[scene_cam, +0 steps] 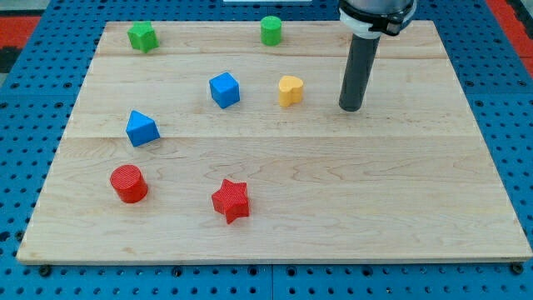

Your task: Slide the red star closer to the blue triangle

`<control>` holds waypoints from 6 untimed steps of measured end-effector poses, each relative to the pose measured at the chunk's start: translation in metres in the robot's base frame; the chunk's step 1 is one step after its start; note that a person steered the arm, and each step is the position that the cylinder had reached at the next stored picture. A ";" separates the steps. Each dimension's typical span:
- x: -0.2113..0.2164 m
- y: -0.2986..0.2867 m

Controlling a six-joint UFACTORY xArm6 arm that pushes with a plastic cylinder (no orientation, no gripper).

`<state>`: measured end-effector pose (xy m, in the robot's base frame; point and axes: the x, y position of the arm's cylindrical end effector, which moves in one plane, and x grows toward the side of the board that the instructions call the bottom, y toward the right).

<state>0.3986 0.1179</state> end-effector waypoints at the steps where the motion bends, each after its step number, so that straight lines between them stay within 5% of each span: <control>1: 0.068 -0.011; 2: 0.140 -0.044; 4: 0.155 -0.169; 6: 0.175 -0.185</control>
